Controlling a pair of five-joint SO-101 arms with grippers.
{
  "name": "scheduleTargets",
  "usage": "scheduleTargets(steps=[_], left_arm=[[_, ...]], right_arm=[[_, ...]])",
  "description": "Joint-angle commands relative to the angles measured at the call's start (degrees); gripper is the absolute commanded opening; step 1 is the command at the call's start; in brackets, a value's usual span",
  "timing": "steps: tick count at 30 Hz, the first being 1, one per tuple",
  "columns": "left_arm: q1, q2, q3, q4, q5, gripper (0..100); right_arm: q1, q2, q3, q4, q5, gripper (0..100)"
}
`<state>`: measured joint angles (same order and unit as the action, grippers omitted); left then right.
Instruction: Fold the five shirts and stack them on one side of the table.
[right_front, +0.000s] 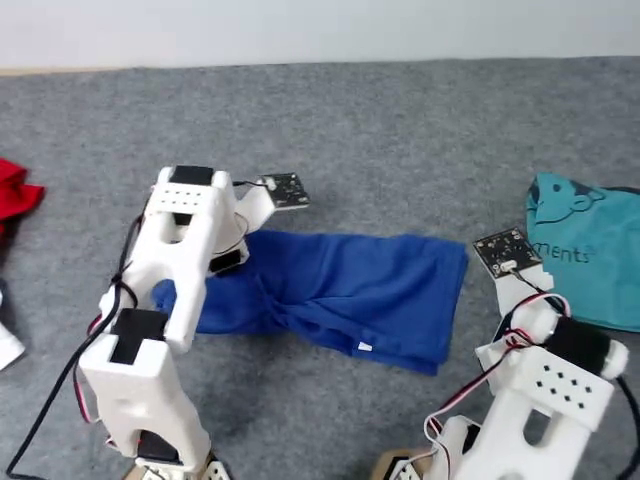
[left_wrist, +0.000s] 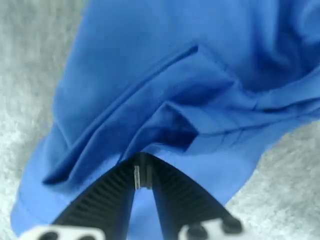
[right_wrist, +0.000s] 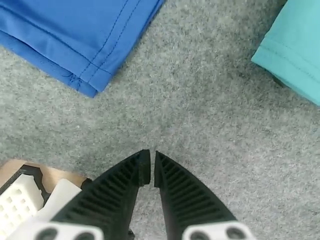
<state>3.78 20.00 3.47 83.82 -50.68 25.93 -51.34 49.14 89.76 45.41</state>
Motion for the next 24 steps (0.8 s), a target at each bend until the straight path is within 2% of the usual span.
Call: scheduleTargets(steps=[1,12,15,20,24], left_arm=[[1.3,-0.9,-2.5,1.1,0.3,0],[1.2,-18.5,-2.2,13.5,1.1,0],[0.9,-22.5,-2.2,13.5,9.1,0],[0.5,-27.8,-2.5,12.0,25.8,0],[-3.7,-33.4,-2.3,9.2,37.5,0]], right_arm=[[-0.4,-0.6,-0.5,-0.5,0.2,3.6],[-1.4,-0.4,-2.1,-0.5,-0.6,3.6],[-5.4,-0.3,-3.5,-0.5,-5.6,3.6],[-18.8,-0.2,-5.6,-1.9,-14.6,3.5],[-27.7,-0.2,-5.5,-5.5,-23.2,3.2]])
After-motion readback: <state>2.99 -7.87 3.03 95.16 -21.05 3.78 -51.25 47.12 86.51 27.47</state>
